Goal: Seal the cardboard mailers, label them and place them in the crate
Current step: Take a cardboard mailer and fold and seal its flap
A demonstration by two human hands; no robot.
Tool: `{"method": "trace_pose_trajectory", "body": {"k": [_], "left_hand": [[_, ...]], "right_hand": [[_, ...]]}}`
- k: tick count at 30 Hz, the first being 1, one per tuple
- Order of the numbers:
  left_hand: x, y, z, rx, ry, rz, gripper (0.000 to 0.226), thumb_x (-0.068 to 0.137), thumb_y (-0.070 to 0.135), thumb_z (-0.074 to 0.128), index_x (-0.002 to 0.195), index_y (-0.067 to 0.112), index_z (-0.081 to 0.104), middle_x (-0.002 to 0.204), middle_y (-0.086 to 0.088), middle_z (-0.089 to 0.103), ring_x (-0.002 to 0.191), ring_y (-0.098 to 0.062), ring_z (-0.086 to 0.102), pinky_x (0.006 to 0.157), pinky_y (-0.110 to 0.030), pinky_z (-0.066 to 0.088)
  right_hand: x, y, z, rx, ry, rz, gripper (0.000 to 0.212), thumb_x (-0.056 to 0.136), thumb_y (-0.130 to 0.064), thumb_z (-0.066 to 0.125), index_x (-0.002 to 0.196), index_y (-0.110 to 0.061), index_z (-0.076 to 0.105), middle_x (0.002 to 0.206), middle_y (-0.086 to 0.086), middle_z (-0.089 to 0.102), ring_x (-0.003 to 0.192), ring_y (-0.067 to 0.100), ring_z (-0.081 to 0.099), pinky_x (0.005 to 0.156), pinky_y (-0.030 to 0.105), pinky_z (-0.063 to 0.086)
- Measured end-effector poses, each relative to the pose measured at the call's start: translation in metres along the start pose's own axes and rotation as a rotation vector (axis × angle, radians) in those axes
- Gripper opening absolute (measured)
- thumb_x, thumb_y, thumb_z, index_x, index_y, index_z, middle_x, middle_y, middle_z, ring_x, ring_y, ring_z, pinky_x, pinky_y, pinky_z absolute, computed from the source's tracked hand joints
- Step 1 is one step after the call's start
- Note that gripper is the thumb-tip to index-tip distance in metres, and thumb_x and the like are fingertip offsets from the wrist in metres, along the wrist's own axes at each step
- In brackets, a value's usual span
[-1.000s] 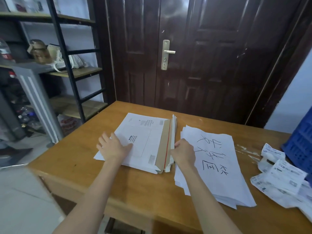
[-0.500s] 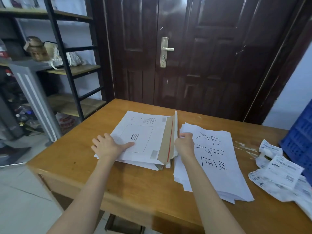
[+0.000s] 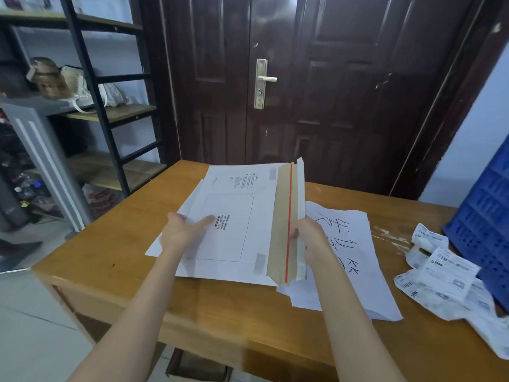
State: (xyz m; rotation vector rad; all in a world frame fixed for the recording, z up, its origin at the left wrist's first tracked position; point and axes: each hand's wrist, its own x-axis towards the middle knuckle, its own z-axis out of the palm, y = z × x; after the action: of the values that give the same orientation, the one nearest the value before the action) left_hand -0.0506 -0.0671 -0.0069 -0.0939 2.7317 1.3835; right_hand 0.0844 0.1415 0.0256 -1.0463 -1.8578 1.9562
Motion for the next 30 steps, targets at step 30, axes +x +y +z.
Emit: {"method": "trace_pose_trajectory", "body": {"k": [30], "left_hand": [[-0.083,0.105,0.059,0.629,0.076,0.959,0.021,0.090,0.012,0.046,0.097,0.017,0.065,0.108,-0.001,0.065,0.083,-0.022,0.061,0.064,-0.028,0.045]], "right_hand": [[0.009,0.018,-0.009,0.058,-0.126,0.053,0.030,0.077,-0.002,0.067,0.108,-0.003,0.063,0.098,0.016,0.070,0.093,0.033,0.066,0.084,0.042,0.055]]}}
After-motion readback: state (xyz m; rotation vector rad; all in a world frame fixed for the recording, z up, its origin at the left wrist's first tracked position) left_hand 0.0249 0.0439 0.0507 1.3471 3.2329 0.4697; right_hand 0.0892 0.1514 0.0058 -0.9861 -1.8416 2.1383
